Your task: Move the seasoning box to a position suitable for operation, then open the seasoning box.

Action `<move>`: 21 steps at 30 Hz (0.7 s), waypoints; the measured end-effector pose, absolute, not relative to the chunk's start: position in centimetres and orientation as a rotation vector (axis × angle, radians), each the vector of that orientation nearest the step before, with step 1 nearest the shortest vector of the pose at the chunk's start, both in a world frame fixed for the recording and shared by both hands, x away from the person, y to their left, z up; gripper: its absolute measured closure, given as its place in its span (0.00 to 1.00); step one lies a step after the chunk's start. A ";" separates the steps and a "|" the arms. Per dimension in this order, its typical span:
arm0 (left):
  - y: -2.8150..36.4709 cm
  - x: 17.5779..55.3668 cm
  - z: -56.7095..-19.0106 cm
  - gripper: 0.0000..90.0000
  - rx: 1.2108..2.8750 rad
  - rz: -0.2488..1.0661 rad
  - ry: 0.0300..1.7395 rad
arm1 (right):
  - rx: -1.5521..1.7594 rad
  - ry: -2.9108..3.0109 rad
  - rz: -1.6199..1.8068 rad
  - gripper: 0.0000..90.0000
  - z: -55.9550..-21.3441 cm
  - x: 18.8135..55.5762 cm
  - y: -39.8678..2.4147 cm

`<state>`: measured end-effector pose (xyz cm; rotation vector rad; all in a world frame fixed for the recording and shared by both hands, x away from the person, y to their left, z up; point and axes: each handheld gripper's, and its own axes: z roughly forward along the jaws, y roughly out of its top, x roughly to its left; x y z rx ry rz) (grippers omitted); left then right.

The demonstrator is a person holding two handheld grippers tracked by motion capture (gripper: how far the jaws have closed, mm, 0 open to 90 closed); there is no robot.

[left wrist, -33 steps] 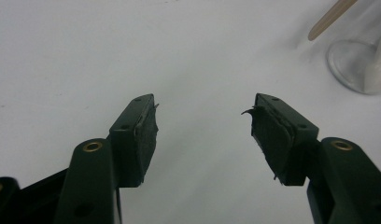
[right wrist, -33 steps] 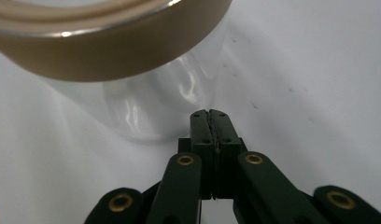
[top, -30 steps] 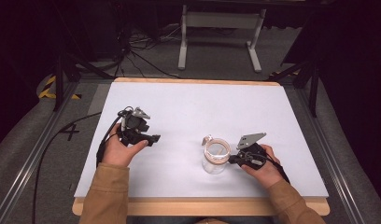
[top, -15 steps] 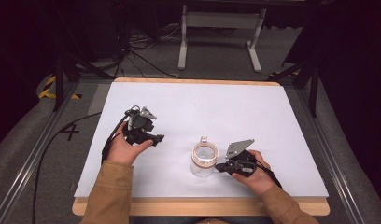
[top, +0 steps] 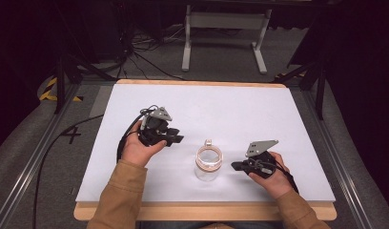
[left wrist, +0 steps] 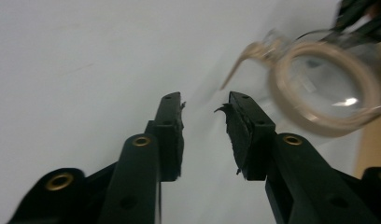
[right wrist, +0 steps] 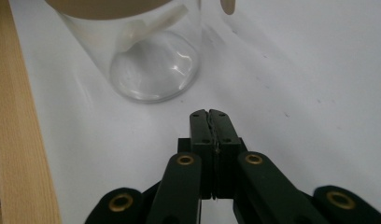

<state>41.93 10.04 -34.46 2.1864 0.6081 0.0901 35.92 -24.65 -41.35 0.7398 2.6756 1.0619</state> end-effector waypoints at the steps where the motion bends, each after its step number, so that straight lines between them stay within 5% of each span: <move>1: 9.7 41.9 -34.3 0.75 2.180 0.088 0.592 | 0.745 2.670 1.063 1.00 -41.4 35.9 -24.9; 6: 7.3 42.0 -33.8 0.87 2.142 0.023 0.464 | 0.782 2.650 1.059 1.00 -41.5 35.3 -25.9; 21: 5.4 43.5 -36.1 0.90 1.954 -0.048 0.489 | 0.837 2.615 1.060 1.00 -41.8 34.1 -27.4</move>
